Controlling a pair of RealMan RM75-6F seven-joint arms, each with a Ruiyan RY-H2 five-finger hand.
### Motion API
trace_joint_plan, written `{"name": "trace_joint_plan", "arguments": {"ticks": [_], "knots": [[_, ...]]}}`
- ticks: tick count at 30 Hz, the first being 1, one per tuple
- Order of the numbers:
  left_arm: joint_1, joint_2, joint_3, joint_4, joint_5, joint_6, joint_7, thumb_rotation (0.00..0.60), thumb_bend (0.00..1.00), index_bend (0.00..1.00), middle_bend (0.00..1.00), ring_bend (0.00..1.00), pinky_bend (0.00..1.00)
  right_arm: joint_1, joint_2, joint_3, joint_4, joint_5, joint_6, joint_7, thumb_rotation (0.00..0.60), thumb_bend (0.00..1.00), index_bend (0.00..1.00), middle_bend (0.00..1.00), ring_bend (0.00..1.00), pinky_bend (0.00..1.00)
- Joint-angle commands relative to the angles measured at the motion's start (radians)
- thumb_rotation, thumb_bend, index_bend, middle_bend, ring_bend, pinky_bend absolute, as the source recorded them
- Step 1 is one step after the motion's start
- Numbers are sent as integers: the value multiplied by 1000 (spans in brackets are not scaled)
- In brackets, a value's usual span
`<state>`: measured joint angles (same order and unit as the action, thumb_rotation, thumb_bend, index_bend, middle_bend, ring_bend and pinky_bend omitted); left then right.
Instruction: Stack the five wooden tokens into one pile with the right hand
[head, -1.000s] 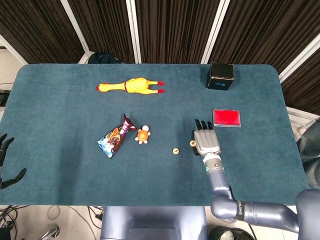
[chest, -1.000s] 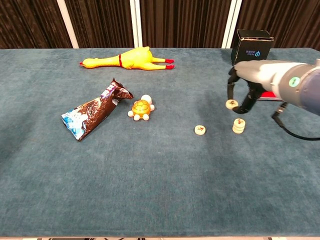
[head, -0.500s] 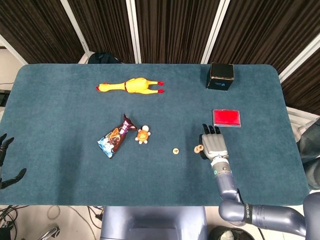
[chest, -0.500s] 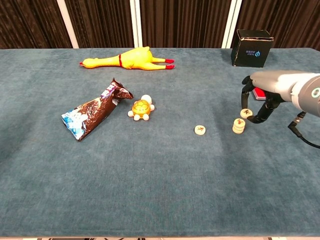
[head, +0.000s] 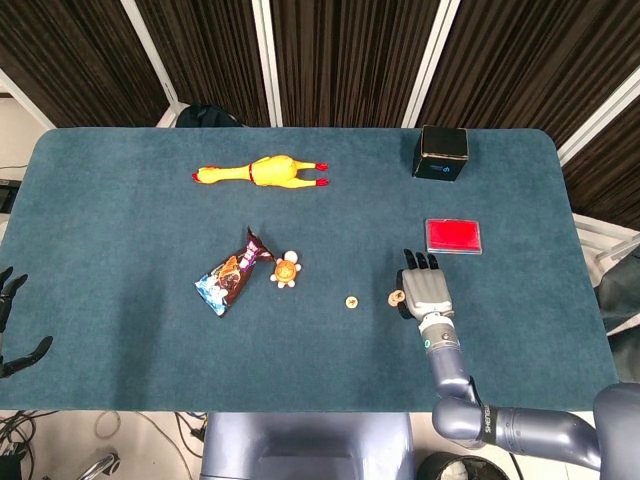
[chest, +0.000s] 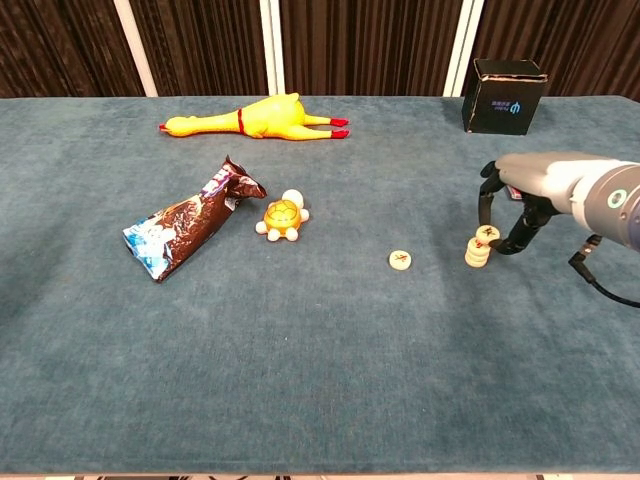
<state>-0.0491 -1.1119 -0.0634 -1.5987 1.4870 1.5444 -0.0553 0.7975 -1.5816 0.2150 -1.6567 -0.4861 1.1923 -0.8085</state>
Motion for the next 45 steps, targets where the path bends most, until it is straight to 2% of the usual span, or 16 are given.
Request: {"name": "trace_joint_plan", "arguments": {"ticks": [1,24,33,45], "knots": [[0,0,0,0,-2,-2,-1,600,206,120,0,0,5,3,-6,-2,3,1,-1,-1,600,428,546,7,0,0],[-1,2,-2,0,-4,-4,-2,600,206,120,0,0,6,18,-20,-6,16,16,-5,-12,600,428,546,7,0,0],[-1,2,-2,0,-4,-5,-1,600,206,120,0,0,5,22,-19,-6,17,20,-4,-15,600,428,490,7,0,0],[-1,2,-1,-1,-4,-6,4,600,206,120,0,0,6,25,-4,-9,0,27,0,-23,600,428,486,7,0,0]]}}
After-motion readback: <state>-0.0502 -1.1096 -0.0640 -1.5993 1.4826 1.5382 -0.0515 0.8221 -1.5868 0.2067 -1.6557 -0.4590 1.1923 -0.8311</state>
